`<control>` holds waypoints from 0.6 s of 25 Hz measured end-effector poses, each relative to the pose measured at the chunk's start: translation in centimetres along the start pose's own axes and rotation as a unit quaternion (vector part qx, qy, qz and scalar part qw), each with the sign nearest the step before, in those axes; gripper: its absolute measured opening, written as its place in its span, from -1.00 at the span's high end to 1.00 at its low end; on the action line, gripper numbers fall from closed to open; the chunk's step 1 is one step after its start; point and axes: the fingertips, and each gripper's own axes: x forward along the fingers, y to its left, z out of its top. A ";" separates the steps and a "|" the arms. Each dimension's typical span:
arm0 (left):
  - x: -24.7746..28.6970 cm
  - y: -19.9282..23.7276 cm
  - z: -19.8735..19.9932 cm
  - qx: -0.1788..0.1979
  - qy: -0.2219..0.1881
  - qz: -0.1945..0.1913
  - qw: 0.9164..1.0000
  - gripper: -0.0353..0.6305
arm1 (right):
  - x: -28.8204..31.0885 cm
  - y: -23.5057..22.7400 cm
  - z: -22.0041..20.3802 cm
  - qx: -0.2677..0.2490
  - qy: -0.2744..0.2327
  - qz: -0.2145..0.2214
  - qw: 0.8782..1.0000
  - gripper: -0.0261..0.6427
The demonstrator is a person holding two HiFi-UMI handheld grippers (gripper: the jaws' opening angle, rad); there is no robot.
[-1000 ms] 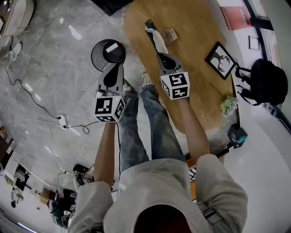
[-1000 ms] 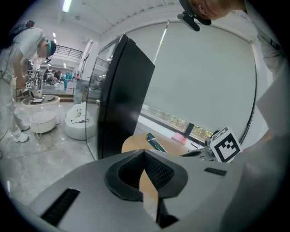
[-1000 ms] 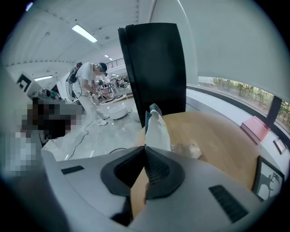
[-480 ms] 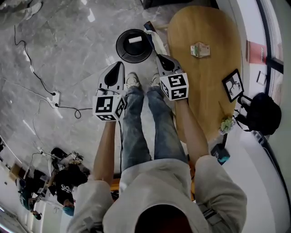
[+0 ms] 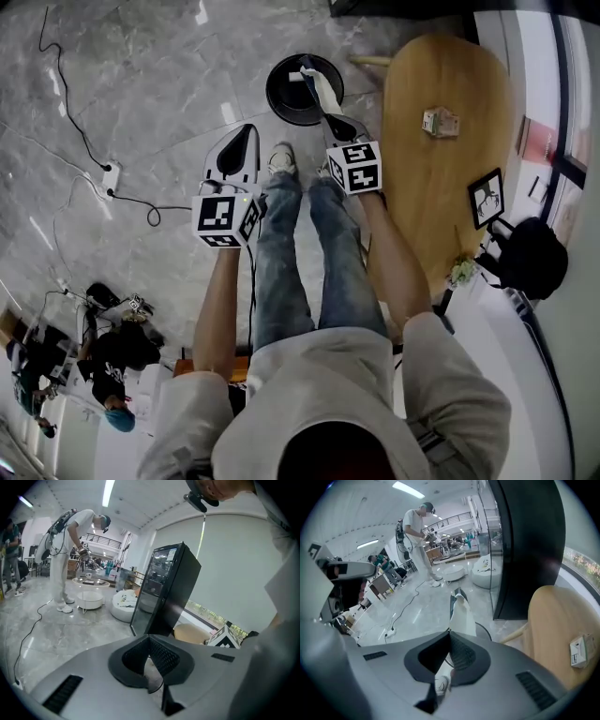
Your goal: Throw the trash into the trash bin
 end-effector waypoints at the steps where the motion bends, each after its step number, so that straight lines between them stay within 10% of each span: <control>1: -0.1 0.3 -0.1 -0.001 0.000 0.001 1.000 0.84 | 0.6 0.1 -0.5 0.003 0.010 0.001 1.000 0.83; 11: 0.3 2.2 -0.4 -0.007 0.008 0.003 1.000 0.84 | 5.6 0.3 -3.7 0.022 0.096 0.011 0.995 0.81; 13: 0.5 2.3 -0.4 -0.007 0.009 0.002 1.000 0.84 | 5.9 0.3 -3.7 0.022 0.097 0.019 0.995 0.40; 15: 0.7 2.4 -0.3 -0.006 0.010 0.001 1.000 0.84 | 5.8 0.3 -3.4 0.021 0.092 0.021 0.995 0.40</control>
